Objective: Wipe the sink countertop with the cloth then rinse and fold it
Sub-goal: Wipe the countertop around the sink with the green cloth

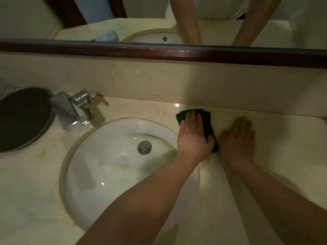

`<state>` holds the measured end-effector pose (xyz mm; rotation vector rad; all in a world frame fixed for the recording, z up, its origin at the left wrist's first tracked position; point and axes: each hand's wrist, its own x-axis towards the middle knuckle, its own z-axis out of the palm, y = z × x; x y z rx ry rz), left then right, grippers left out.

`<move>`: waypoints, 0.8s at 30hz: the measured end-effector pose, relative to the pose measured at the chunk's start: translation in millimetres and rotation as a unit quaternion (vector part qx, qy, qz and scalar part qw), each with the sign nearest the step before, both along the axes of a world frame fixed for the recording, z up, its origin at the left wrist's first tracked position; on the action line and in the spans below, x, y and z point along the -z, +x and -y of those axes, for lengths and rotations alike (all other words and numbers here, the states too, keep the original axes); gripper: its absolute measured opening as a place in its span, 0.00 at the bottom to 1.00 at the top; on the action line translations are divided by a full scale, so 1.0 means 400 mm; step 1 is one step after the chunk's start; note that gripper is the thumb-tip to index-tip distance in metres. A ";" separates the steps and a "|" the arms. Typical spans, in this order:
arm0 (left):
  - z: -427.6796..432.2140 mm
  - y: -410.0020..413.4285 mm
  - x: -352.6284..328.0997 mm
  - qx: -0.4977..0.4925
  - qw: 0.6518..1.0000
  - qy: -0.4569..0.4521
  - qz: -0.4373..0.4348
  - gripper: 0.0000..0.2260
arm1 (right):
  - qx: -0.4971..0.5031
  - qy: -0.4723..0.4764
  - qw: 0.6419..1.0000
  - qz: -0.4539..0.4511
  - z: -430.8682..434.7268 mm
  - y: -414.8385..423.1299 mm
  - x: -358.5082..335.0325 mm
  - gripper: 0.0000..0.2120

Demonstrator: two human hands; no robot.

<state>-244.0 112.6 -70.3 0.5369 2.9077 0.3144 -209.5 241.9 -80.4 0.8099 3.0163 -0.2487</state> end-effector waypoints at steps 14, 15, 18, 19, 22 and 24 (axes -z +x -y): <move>0.455 -0.352 -0.022 -0.423 0.903 -0.071 0.017 0.36 | 0.027 0.010 0.999 -0.018 0.121 -0.101 0.008 0.33; 0.416 -0.345 -0.021 -0.414 0.907 -0.075 0.023 0.37 | 0.026 0.012 0.999 -0.022 0.120 -0.103 0.009 0.33; 0.244 -0.275 -0.015 -0.359 0.928 -0.085 0.045 0.37 | 0.034 0.003 0.999 -0.026 0.122 -0.098 0.011 0.34; 0.177 -0.244 -0.016 -0.327 0.940 -0.086 0.042 0.38 | 0.035 0.002 0.999 -0.033 0.118 -0.099 0.009 0.34; 0.015 -0.161 -0.026 -0.175 0.981 -0.065 0.047 0.38 | 0.018 0.016 0.999 -0.040 0.106 -0.114 0.007 0.34; 0.014 -0.145 -0.034 -0.101 0.991 -0.071 0.050 0.38 | 0.003 -0.004 1.000 -0.026 0.106 -0.123 0.005 0.35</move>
